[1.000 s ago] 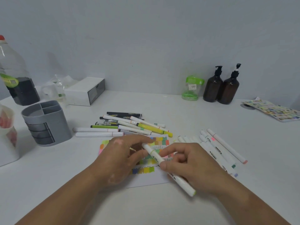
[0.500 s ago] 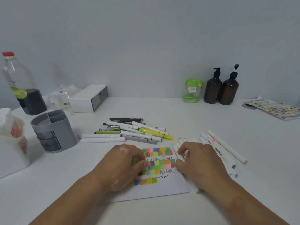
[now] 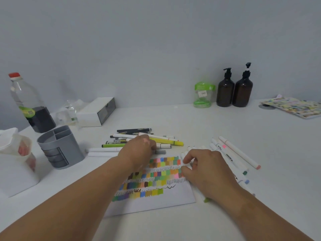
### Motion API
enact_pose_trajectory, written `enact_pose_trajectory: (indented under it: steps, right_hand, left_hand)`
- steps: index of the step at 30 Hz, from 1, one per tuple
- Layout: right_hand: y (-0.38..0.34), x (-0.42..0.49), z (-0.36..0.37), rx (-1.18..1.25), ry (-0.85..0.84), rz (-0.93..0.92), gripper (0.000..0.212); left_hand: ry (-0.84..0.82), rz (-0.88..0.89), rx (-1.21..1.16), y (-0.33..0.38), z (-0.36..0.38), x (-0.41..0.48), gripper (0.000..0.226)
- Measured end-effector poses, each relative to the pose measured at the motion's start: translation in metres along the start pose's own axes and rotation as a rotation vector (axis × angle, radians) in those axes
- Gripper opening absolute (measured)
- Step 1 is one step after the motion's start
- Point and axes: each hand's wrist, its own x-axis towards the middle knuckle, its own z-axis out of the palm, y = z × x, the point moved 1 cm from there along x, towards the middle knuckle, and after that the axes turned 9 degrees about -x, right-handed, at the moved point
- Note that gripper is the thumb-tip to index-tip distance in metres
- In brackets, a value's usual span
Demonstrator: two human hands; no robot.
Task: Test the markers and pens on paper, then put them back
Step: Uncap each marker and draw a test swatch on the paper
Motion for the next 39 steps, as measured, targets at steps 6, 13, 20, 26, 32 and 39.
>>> enact_pose_trajectory:
  steps: [6,13,20,26,32,39]
  right_hand:
    - [-0.002,-0.002,-0.003,0.045,0.034,-0.027,0.011]
    - [-0.019,-0.012,-0.010,0.321,0.050,-0.165,0.006]
    - [-0.029,-0.013,-0.007,0.550,-0.107,-0.109,0.016]
    - [-0.025,-0.005,-0.012,0.729,-0.068,0.001,0.014]
    - [-0.030,-0.008,-0.008,0.894,-0.122,-0.007,0.004]
    - [-0.037,-0.013,0.002,0.992,-0.261,-0.058,0.029]
  left_hand:
    - [0.078,0.014,-0.085,0.007,-0.015,-0.004,0.012]
    - [0.299,-0.098,-1.039,0.018,-0.054,-0.042,0.012]
    - [0.062,-0.174,-1.871,0.015,-0.023,-0.073,0.016]
    - [0.098,-0.163,-1.044,-0.001,-0.013,-0.087,0.014]
    - [0.004,0.115,-0.708,0.022,-0.014,-0.093,0.024]
    - [0.005,0.167,-0.696,0.036,-0.020,-0.097,0.032]
